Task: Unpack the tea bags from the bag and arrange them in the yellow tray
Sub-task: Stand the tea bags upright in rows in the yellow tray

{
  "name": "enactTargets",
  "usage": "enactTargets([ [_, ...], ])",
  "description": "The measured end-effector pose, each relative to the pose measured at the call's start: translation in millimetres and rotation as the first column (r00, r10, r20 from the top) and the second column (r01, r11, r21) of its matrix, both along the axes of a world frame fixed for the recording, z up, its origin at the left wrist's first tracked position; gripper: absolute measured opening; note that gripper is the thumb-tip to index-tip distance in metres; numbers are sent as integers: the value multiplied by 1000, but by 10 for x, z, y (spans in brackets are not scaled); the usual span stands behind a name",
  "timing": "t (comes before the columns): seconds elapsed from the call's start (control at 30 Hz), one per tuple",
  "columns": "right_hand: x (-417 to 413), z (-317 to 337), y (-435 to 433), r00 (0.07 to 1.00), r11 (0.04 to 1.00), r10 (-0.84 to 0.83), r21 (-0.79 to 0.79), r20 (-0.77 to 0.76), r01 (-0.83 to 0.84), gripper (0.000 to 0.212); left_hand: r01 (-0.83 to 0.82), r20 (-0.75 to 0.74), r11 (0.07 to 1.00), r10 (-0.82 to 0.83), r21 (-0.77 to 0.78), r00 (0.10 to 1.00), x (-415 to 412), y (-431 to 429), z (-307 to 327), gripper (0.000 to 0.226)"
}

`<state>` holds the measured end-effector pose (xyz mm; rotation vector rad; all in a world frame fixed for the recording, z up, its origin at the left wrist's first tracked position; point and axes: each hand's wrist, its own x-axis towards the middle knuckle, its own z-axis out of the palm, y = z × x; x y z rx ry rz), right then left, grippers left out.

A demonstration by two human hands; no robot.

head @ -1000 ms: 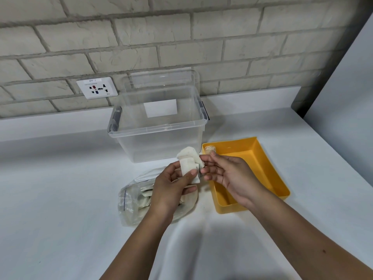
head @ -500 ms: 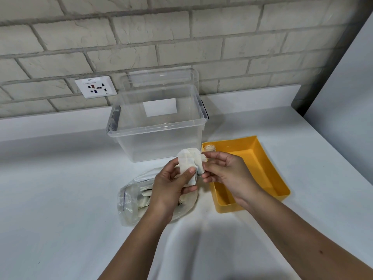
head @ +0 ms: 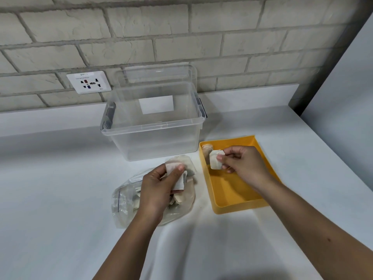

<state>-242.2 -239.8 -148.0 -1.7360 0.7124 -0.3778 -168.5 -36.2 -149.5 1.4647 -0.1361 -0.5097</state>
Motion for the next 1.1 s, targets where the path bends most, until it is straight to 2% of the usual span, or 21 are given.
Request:
enactTargets([
  [0.07,54,-118,-141,992,998,50,-42,-115,-56,7,1,10,999,-1,41,1000,13,28,-27,9],
  [0.17,201,-290,-236,964,990,139,-5,-228,-144,12,19,9,998,-19,54,1000,15,23,-48,8],
  [0.23,311,-390,-281,960,987,160,5,-231,-164,13,29,-5,998,-28,59,1000,12,11,-40,8],
  [0.33,442,-495,-355,969,987,118,-83,-217,-139,13,25,-16,997,-24,70,1000,26,4,-44,8],
  [0.53,543,-579,-316,993,981,50,-181,-105,-69,15,19,-17,994,-17,107,1000,54,3,-47,12],
  [0.73,445,-341,-261,992,939,-39,-343,-122,-5,17,23,-63,996,-17,92,998,39,-22,-24,13],
  [0.77,404,-234,-218,995,950,-32,-311,-99,-1,16,27,-62,995,-21,99,998,39,-22,-29,13],
  [0.8,353,-116,-156,998,980,16,-199,-59,-27,16,32,-61,994,-26,104,998,34,-27,-29,13],
  [0.87,246,99,-1,979,974,204,96,15,-204,17,47,-62,994,-41,100,997,23,-46,-27,12],
  [0.9,206,167,76,951,940,309,148,14,-307,18,60,-60,994,-54,97,997,18,-59,-20,12],
  [0.97,155,191,204,905,900,426,116,-25,-420,16,92,-48,991,-87,102,995,5,-71,-8,11],
  [1.1,123,71,195,934,935,354,6,-55,-354,7,102,-40,985,-97,138,994,0,-66,-28,10],
])
